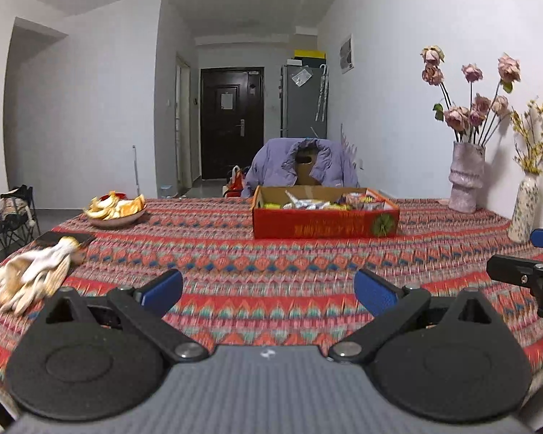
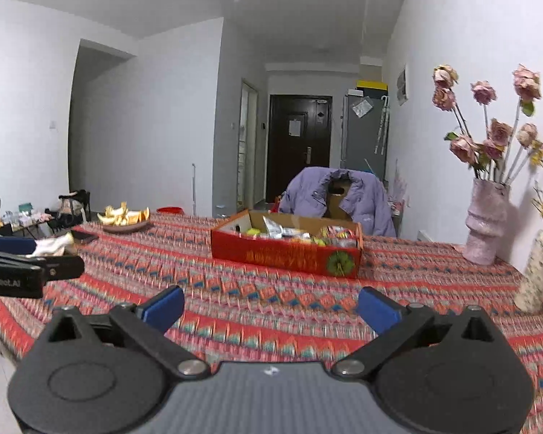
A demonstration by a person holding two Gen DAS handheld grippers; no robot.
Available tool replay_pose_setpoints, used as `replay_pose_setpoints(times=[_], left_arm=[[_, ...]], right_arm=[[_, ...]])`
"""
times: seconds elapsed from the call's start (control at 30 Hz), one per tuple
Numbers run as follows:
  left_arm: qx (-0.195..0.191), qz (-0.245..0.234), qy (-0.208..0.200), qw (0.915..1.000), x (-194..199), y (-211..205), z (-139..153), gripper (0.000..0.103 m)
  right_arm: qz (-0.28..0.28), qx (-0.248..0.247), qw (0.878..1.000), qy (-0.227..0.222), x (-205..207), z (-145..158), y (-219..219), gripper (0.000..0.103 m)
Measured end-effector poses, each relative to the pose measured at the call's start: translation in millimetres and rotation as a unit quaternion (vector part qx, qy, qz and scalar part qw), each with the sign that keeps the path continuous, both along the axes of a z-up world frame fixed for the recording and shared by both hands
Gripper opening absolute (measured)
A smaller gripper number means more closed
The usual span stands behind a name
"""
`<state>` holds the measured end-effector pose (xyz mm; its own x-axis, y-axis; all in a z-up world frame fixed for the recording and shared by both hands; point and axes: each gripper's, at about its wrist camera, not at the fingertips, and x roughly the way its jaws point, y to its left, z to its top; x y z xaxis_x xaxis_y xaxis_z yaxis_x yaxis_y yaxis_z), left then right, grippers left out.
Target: Organize snacks
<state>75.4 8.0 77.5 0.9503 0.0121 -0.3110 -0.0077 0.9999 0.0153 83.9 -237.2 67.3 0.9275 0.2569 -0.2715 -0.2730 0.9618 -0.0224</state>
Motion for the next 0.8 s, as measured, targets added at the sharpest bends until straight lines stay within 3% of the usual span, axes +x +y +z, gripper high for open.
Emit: replay_pose_setpoints(times=[0.23, 0.43, 0.8], left_arm=[[0.010, -0.008, -0.003, 0.9999, -54.0, -8.5, -31.6, 0.103], [0.004, -0.022, 0.010, 0.9997, -62.8, -10.1, -45.0, 0.103], [-0.003, -0.020, 0.014, 0.9997, -67.1, -3.1, -51.7, 0.103]], right_arm=[[0.011, 0.019, 1.000, 0.014, -47.8, -36.3, 5.2, 0.103], [0.008, 0.017, 0.999, 0.031, -64.9, -57.8, 11.1, 0.103], [0.003, 0.008, 1.000, 0.024, -65.0, -56.2, 13.9, 0.103]])
